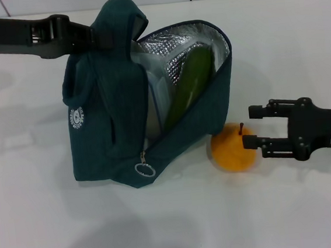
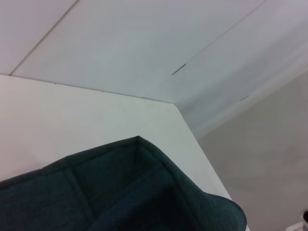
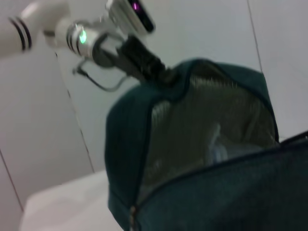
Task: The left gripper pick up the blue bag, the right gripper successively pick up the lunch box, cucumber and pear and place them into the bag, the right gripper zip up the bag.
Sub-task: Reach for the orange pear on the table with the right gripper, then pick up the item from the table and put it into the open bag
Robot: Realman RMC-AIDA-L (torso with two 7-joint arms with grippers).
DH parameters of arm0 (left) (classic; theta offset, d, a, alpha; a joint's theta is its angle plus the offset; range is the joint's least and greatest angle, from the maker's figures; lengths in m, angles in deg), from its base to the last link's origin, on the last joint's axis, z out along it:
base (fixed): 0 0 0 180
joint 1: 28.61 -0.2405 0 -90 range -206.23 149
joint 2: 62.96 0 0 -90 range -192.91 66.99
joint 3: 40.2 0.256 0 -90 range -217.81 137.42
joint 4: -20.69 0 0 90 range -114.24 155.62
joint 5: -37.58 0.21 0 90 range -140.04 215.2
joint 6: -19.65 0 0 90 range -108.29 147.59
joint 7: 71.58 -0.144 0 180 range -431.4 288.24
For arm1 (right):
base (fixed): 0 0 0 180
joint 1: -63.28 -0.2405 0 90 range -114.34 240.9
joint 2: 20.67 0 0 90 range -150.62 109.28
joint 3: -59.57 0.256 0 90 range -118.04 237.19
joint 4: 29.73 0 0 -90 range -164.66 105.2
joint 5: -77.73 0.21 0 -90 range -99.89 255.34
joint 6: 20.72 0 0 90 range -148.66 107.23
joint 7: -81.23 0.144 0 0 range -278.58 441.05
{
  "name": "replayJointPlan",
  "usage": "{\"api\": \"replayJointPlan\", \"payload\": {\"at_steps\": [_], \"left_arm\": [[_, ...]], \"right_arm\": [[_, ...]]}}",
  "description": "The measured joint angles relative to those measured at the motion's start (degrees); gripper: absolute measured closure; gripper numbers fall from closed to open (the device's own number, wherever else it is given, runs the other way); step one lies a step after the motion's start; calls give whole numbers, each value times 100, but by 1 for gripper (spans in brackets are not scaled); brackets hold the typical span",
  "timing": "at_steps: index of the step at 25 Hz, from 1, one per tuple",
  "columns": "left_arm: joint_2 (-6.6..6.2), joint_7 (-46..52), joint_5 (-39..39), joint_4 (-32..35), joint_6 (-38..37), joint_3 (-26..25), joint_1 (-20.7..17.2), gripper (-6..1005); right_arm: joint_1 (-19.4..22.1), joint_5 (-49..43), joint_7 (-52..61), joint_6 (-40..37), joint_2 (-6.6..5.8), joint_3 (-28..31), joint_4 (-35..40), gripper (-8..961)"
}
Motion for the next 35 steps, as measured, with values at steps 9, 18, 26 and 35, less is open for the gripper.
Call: {"api": "replayJointPlan", "payload": {"at_steps": [9, 18, 26, 35], "left_arm": [[1, -25, 0, 0, -10, 2, -24, 951], [-4, -35, 3, 0, -13, 14, 7, 951], [-15, -35, 3, 0, -13, 7, 5, 951], [-31, -35, 3, 0, -13, 7, 15, 950]], "right_arm": [[-24, 548, -719, 214, 8, -288, -252, 280], [-212, 531, -738, 437, 1, -590, -427, 341], [-227, 540, -738, 555, -3, -694, -401, 489], [-230, 562, -767, 566, -6, -696, -398, 793]]}}
